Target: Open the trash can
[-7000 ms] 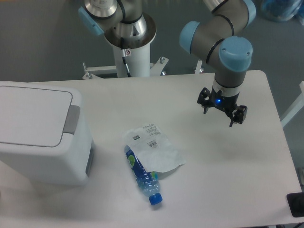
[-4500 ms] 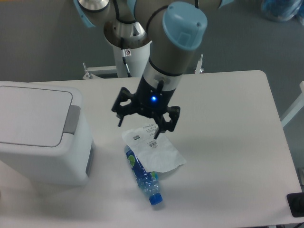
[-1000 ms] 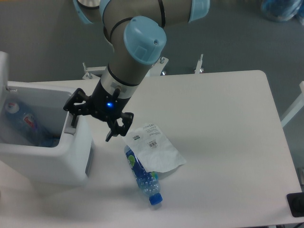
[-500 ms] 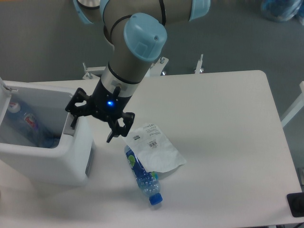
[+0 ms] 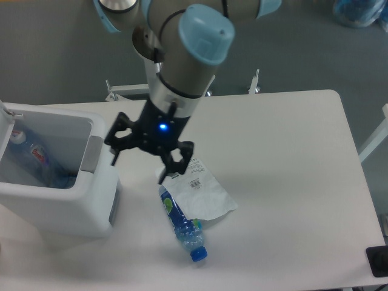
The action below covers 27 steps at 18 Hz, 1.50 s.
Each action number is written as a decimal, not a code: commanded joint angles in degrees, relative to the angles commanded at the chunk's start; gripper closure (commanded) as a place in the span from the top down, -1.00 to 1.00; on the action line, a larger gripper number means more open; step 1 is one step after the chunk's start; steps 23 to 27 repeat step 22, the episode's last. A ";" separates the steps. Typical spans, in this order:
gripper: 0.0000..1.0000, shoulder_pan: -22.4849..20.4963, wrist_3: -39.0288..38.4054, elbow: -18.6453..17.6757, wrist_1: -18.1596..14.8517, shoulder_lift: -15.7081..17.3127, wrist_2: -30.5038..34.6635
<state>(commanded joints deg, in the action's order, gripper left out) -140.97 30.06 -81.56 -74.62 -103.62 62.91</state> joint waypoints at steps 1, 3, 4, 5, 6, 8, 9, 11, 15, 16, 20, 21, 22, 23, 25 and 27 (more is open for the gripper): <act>1.00 -0.27 0.09 0.00 0.09 -0.35 1.58; 1.00 -1.58 1.40 -0.09 0.09 -1.58 4.83; 1.00 -2.46 2.71 -0.18 0.09 -1.67 5.81; 1.00 -3.51 4.64 -0.18 0.26 -1.67 6.60; 1.00 -4.74 7.09 -0.26 0.96 -1.76 7.04; 1.00 -7.29 12.63 -1.66 3.68 -2.37 7.14; 1.00 -8.43 15.35 -2.45 5.26 -2.72 7.75; 1.00 -9.49 20.19 -4.48 7.98 -4.13 11.24; 1.00 -12.04 27.93 -7.38 9.49 -4.13 19.78; 1.00 -12.75 30.65 -7.47 9.84 -4.13 19.97; 1.00 -14.42 42.60 -8.08 9.84 -4.22 20.14; 1.00 -14.42 43.50 -8.70 9.84 -4.14 20.23; 1.00 -14.34 43.59 -9.22 9.93 -4.13 20.41; 1.00 -14.34 43.59 -9.22 9.93 -4.13 20.41; 1.00 -14.34 43.59 -9.22 9.93 -4.13 20.41; 1.00 -14.34 43.59 -9.22 9.93 -4.13 20.41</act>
